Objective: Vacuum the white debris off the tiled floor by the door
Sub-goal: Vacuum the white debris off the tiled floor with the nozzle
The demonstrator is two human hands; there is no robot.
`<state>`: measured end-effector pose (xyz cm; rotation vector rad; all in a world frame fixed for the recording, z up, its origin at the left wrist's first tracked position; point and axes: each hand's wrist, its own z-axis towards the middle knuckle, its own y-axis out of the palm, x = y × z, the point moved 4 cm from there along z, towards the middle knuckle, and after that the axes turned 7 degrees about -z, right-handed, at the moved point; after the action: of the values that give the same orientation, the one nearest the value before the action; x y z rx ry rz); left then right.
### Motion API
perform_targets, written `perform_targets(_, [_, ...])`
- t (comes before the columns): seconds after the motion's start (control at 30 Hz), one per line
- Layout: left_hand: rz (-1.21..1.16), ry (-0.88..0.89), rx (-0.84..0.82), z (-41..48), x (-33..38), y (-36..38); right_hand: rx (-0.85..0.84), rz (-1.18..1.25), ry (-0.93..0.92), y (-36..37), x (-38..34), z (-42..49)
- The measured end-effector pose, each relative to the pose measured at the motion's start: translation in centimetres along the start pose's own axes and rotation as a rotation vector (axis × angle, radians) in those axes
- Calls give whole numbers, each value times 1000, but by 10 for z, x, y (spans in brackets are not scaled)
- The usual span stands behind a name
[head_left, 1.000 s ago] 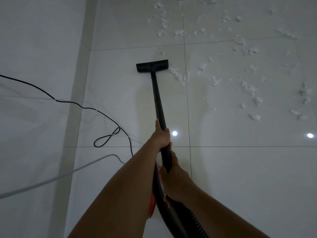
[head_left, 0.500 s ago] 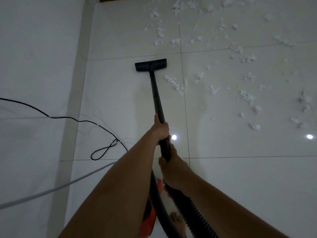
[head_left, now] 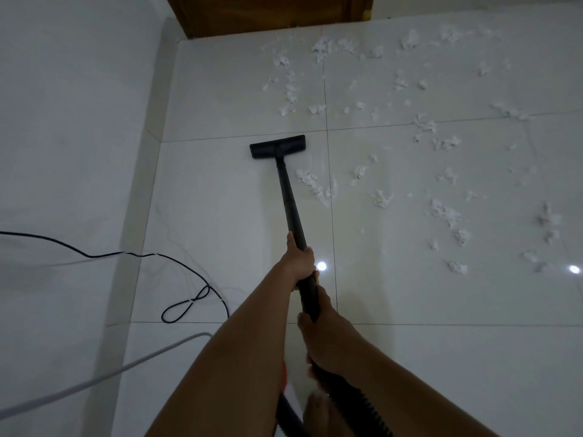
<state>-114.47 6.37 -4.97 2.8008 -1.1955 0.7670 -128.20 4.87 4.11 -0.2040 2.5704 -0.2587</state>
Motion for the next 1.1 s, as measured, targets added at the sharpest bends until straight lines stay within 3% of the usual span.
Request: perform_targets(1.1, [85, 39, -32, 122, 142, -130, 10, 227, 105, -24, -179, 133])
